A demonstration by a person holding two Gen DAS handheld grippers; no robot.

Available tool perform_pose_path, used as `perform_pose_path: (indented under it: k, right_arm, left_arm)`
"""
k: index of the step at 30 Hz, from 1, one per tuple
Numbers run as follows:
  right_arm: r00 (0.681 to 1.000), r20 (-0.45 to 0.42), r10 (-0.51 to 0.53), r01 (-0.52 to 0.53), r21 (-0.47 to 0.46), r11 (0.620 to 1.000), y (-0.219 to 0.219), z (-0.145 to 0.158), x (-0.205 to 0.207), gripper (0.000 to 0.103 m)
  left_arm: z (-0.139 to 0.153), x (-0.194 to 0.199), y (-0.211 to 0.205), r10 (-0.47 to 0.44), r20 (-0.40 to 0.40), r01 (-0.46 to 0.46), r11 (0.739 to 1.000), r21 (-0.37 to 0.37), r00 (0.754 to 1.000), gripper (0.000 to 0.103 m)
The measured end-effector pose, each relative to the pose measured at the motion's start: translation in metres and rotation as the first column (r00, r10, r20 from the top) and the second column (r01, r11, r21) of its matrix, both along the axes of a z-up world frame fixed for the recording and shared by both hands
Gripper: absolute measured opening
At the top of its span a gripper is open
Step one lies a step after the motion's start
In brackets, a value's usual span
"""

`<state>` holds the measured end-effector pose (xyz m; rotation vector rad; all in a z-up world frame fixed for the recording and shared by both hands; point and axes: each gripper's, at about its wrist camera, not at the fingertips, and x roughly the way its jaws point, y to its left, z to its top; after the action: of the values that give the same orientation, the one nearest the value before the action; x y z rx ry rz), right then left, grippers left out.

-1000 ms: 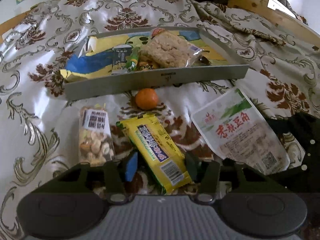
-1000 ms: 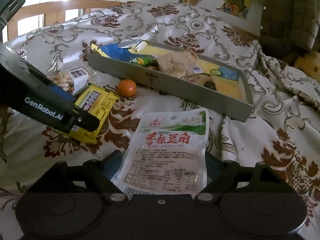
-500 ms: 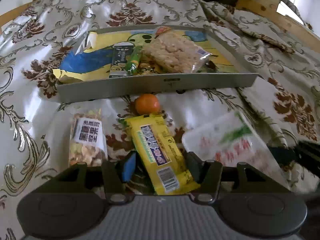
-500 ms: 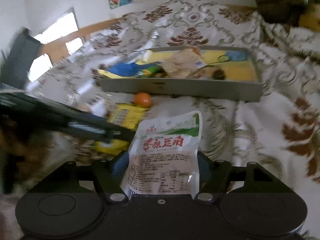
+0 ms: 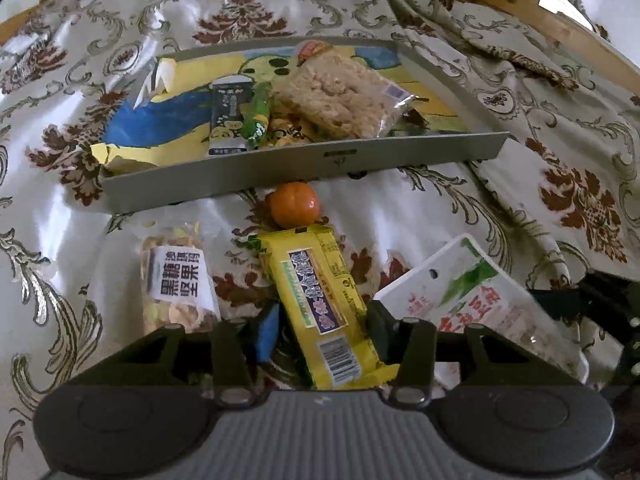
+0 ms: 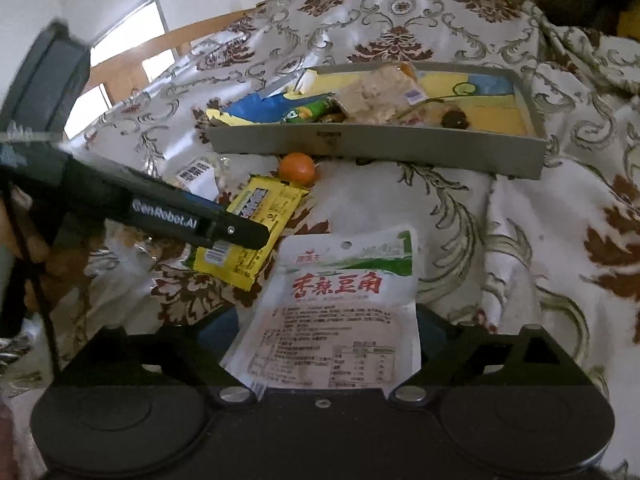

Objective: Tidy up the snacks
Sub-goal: 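Lift the yellow wafer bar and white packet toward the tray with both tools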

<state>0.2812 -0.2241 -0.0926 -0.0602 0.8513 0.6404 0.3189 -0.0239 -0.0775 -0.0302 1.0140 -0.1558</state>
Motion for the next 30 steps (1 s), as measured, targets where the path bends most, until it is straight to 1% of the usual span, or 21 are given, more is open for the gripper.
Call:
perform_pose_path:
  k: [1, 3, 4, 6, 7, 8, 10, 12, 14, 17, 18, 19, 20, 21, 22, 23, 25, 27, 30]
  right_arm:
    - [1.0, 0.012, 0.003, -0.003, -0.02, 1.0, 0.006, -0.003, 0.002, 0.094]
    - [0.999, 0.04, 0.008, -0.005, -0.065, 0.998, 0.015, -0.01, 0.002, 0.096]
    - [0.998, 0.058, 0.013, -0.008, -0.092, 0.996, 0.019, -0.013, 0.0, 0.096]
    - [0.994, 0.102, 0.032, -0.018, -0.14, 0.99, 0.025, -0.015, -0.007, 0.095]
    - [0.993, 0.115, 0.04, -0.022, -0.157, 0.987, 0.026, -0.015, -0.009, 0.094]
    - [0.991, 0.124, 0.046, -0.023, -0.18, 0.983, 0.027, -0.015, -0.01, 0.094]
    - [0.985, 0.16, 0.064, -0.021, -0.255, 0.967, 0.03, -0.012, -0.015, 0.093]
    - [0.968, 0.234, 0.093, -0.006, -0.348, 0.938, 0.032, -0.008, -0.023, 0.093]
    - [0.96, 0.26, 0.106, -0.003, -0.371, 0.929, 0.028, -0.006, -0.028, 0.093]
    - [0.953, 0.28, 0.113, -0.004, -0.362, 0.932, 0.024, -0.004, -0.031, 0.091]
    - [0.945, 0.302, 0.123, -0.007, -0.357, 0.934, 0.024, -0.003, -0.033, 0.077]
    - [0.938, 0.322, 0.127, 0.0, -0.366, 0.93, 0.025, 0.0, -0.035, 0.072]
    - [0.925, 0.355, 0.134, 0.015, -0.387, 0.922, 0.027, 0.002, -0.036, 0.054]
    - [0.908, 0.391, 0.152, 0.026, -0.413, 0.91, 0.027, 0.002, -0.038, 0.047]
    - [0.903, 0.399, 0.159, 0.025, -0.417, 0.908, 0.026, 0.003, -0.038, 0.047]
    - [0.914, 0.38, 0.145, 0.023, -0.403, 0.915, 0.024, 0.003, -0.034, 0.048]
    - [0.945, 0.315, 0.086, 0.026, -0.334, 0.942, 0.016, 0.004, -0.024, 0.048]
    - [0.976, 0.217, 0.025, 0.026, -0.226, 0.974, 0.003, 0.008, -0.012, 0.047]
    - [0.992, 0.123, -0.032, 0.041, -0.071, 0.997, -0.012, 0.018, -0.006, 0.043]
  left_arm:
    - [-0.001, 0.003, -0.001, 0.001, -0.009, -0.001, 1.0, 0.002, 1.0, 0.06]
    - [-0.002, 0.009, -0.008, -0.014, -0.019, 0.014, 1.0, 0.027, 1.0, 0.067]
    - [-0.004, 0.011, -0.012, -0.019, -0.019, 0.02, 0.999, 0.046, 1.0, 0.067]
    - [-0.009, 0.012, -0.02, -0.031, -0.013, 0.032, 0.994, 0.1, 0.999, 0.067]
    - [-0.01, 0.012, -0.022, -0.036, -0.004, 0.036, 0.993, 0.113, 0.999, 0.065]
    - [-0.011, 0.012, -0.023, -0.036, 0.0, 0.036, 0.992, 0.121, 0.999, 0.062]
    - [-0.011, 0.011, -0.022, -0.047, 0.002, 0.046, 0.991, 0.127, 0.999, 0.06]
    - [-0.011, 0.008, -0.021, -0.067, 0.009, 0.065, 0.989, 0.13, 0.998, 0.059]
    - [-0.01, 0.004, -0.022, -0.084, 0.011, 0.082, 0.988, 0.134, 0.996, 0.059]
    - [-0.009, 0.0, -0.025, -0.098, 0.01, 0.095, 0.986, 0.136, 0.995, 0.058]
    - [-0.008, -0.002, -0.026, -0.098, 0.007, 0.097, 0.987, 0.132, 0.995, 0.058]
    - [-0.007, -0.004, -0.027, -0.1, 0.006, 0.099, 0.986, 0.134, 0.995, 0.057]
    - [-0.006, -0.007, -0.028, -0.104, 0.006, 0.102, 0.985, 0.137, 0.995, 0.057]
    - [-0.005, -0.009, -0.028, -0.11, 0.005, 0.108, 0.984, 0.139, 0.994, 0.057]
    - [-0.005, -0.012, -0.029, -0.116, 0.003, 0.115, 0.984, 0.14, 0.993, 0.057]
    - [-0.005, -0.014, -0.029, -0.122, 0.001, 0.121, 0.982, 0.143, 0.993, 0.057]
    - [-0.004, -0.018, -0.03, -0.127, 0.002, 0.125, 0.981, 0.147, 0.992, 0.056]
    - [-0.003, -0.02, -0.029, -0.119, -0.001, 0.118, 0.984, 0.132, 0.993, 0.056]
    - [-0.001, -0.025, -0.026, -0.116, -0.001, 0.115, 0.986, 0.124, 0.993, 0.056]
